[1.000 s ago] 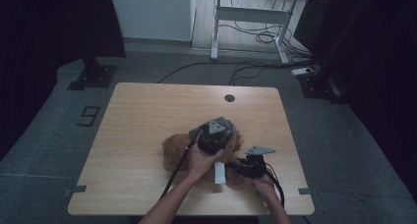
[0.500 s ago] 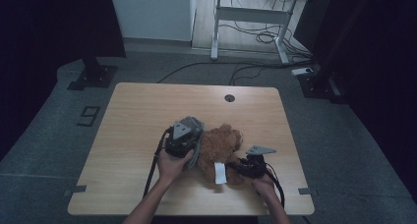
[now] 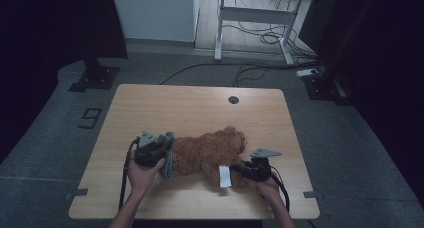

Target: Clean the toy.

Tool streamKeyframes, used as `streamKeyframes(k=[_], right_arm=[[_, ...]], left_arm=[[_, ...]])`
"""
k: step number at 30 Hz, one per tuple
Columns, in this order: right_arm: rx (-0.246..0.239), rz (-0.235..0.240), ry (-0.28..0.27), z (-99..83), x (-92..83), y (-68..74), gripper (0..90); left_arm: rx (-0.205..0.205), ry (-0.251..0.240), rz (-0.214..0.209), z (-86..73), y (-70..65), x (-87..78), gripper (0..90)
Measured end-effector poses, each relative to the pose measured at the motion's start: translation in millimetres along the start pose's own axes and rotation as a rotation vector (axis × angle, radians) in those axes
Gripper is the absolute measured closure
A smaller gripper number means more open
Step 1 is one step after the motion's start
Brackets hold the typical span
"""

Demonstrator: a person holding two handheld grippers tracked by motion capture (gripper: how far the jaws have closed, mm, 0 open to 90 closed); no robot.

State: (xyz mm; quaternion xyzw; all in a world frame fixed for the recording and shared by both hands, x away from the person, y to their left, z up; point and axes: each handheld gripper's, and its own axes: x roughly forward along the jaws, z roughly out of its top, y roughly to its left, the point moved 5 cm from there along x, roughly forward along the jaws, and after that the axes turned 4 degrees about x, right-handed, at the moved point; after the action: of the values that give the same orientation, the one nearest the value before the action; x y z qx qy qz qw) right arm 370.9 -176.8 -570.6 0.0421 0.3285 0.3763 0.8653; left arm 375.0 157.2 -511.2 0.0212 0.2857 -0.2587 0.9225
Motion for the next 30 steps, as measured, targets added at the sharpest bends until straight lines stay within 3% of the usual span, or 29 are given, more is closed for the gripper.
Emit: streamKeyframes(k=[3, 6, 10, 16, 21, 25, 30], right_arm=[[-0.002, -0.002, 0.000, 0.0, 0.5, 0.0, 70.1], [-0.013, -0.016, 0.004, 0.9, 1.7, 0.7, 70.4], [-0.038, -0.072, 0.016, 5.8, 9.5, -0.2, 70.7], [-0.041, -0.126, 0.003, 19.1, 22.1, -11.0, 70.7], [-0.037, -0.142, -0.008, 24.7, 24.9, -19.2, 70.2], [-0.045, -0.144, -0.011, 24.3, 23.0, -18.9, 69.4], [-0.037, -0.148, -0.019, 23.2, 21.8, -19.2, 67.5]], left_arm=[[-0.046, 0.023, -0.036, -13.5, 3.3, 5.1, 79.4], [-0.051, 0.017, -0.050, -11.8, -1.4, 9.8, 79.4], [-0.039, 0.014, -0.035, 3.5, -3.6, 25.2, 79.5], [-0.078, 0.026, -0.019, 28.8, 13.4, 54.9, 79.4], [-0.058, -0.009, -0.031, 54.2, 18.0, 44.2, 79.3], [-0.013, -0.049, -0.061, 79.2, 4.3, 34.8, 79.2], [0.049, -0.032, -0.106, 96.2, -27.2, 47.7, 78.5]])
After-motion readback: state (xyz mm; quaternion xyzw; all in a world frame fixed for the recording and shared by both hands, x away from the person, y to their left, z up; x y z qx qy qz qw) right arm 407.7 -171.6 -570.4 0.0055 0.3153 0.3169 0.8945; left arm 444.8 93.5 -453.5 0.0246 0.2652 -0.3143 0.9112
